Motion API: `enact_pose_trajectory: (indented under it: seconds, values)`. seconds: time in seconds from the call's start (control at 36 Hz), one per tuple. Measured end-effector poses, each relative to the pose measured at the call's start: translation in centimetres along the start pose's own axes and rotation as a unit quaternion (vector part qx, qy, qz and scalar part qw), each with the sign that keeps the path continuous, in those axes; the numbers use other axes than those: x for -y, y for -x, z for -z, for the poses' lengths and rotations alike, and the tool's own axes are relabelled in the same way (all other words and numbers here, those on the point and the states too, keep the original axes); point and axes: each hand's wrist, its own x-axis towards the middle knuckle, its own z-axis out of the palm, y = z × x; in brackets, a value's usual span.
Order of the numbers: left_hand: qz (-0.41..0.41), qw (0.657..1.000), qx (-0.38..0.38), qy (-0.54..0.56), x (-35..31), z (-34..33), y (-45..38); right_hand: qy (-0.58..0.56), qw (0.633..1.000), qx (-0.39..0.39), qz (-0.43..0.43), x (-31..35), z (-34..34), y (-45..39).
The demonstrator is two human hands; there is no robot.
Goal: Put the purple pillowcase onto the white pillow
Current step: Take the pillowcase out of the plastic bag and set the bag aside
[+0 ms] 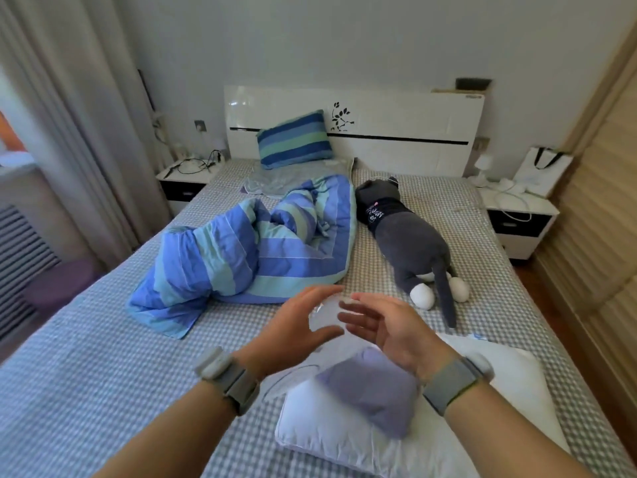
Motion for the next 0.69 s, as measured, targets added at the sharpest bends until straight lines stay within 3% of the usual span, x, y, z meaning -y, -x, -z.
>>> enact_pose_trajectory:
  seconds: [0.08,0.17,0.19,0.25,0.28,0.31,0.58,0.69]
  values:
    - [0.006,0.982,-0.184,0.04,-2.6,2.3,-2.4,0.071,0.994,0.081,0.026,3.1,-2.3,0.3]
    - [0.031,0.973,-0.216,0.069,-4.3,5.2,-4.0,0.23,0.964,0.051,0.121,5.7,-3.6,0.5]
    - [0.031,0.975,-0.207,0.07,-5.0,6.1,-4.5,0.314,0.928,0.003,0.201,6.7,-3.9,0.4]
    - [0.029,0.979,-0.187,0.071,-5.6,7.0,-5.1,0.449,0.812,-0.075,0.365,8.0,-4.5,0.0]
    - [0.022,0.98,-0.186,0.07,-6.0,7.4,-5.4,0.471,0.771,-0.073,0.421,8.7,-5.0,-0.1]
    - [0.017,0.98,-0.187,0.068,-6.2,7.7,-5.7,0.469,0.756,-0.055,0.453,9.3,-5.5,-0.1]
    - [0.009,0.975,-0.221,-0.003,-8.8,10.1,-8.7,0.424,0.792,-0.015,0.44,13.0,-9.3,-1.2]
    - [0.014,0.975,-0.221,-0.023,-9.0,10.2,-9.0,0.485,0.747,-0.026,0.454,12.9,-9.2,-1.3]
